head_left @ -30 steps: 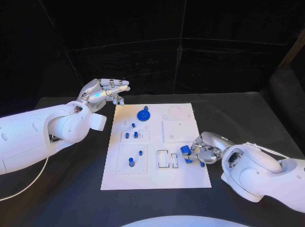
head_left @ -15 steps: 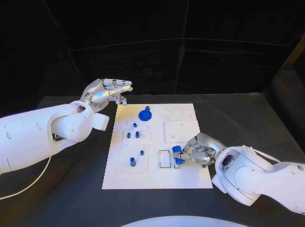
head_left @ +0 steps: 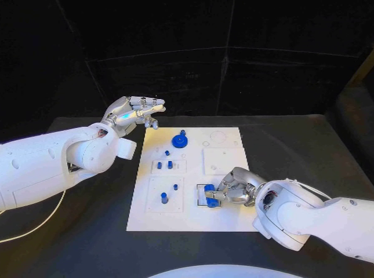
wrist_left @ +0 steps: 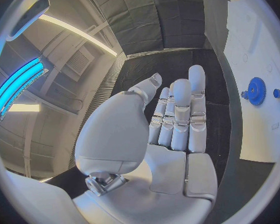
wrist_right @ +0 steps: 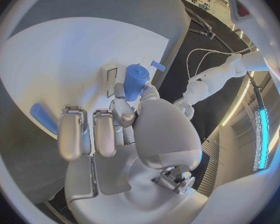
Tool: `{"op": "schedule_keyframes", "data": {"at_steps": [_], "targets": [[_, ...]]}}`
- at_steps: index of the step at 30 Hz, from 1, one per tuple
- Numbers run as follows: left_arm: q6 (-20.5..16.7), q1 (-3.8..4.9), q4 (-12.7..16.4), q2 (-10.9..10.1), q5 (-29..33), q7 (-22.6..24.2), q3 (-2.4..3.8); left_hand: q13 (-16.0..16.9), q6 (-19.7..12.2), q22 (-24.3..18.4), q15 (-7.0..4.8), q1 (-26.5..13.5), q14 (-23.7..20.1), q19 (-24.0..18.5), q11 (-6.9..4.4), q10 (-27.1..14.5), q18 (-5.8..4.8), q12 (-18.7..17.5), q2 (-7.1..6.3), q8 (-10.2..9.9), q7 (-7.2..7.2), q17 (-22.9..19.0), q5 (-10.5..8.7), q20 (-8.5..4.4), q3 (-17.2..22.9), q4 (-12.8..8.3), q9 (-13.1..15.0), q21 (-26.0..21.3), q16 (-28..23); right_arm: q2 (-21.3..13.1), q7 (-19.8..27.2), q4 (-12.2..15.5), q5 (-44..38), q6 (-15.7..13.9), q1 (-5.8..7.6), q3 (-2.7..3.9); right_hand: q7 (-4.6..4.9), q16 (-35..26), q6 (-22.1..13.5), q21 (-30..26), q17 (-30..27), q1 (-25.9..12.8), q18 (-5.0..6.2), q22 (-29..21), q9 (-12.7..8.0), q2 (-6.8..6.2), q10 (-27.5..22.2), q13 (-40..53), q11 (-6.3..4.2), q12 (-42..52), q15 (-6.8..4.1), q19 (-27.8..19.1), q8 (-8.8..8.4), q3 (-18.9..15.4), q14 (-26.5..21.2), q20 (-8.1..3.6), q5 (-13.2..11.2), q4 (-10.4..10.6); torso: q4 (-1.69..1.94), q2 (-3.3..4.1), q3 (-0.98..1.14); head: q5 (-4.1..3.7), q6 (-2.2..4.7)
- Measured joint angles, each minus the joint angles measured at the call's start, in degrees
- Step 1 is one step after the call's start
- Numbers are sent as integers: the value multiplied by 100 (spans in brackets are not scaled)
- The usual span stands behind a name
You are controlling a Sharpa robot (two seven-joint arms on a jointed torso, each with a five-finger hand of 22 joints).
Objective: Assemble the parts on the task board
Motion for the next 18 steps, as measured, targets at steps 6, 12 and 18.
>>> {"op": "schedule_keyframes", "data": {"at_steps": [6, 12, 18], "targets": [[1, 0, 10, -16, 1, -3, 0, 0, 0, 0, 0, 0, 0, 0, 0, 0, 0, 0, 0, 0, 0, 0, 0, 0, 0, 0, 0, 0, 0, 152, -27, -95, -12, 15, 1, 1, -4, 0, 4, 0, -4, 0, 0, 0, 2, 0, 0, 2, 0, 0, 0, 0, -4, -9, 0, 0, -4, -8, -3, 1, 0, 5, -4], [2, 0, 23, -34, 1, -5, 0, 0, 0, 0, 0, 0, 0, 0, 0, 0, 0, 0, 0, 0, 0, 1, 0, 0, 0, 0, 0, 0, 0, 272, -82, -186, -95, 10, 1, 1, -29, 0, 29, 0, -19, -105, 1, 0, 50, 6, 0, 10, 0, -50, 0, 0, -3, -160, 0, 0, -392, 2, -4, 1, 0, 14, -19], [2, 1, 35, -47, 1, -6, 0, -1, 0, -5, 0, 0, 0, 0, 0, 0, 0, 0, 0, 0, 0, -10, 0, 0, 0, 0, 0, 0, 0, 331, -153, -251, -210, 1, 1, 2, -29, 0, 29, 0, -67, -412, 1, 0, 114, -42, -1, 34, 0, -133, 0, 0, -8, -395, 0, 0, -1407, 19, -3, 1, -1, 23, -25]]}}
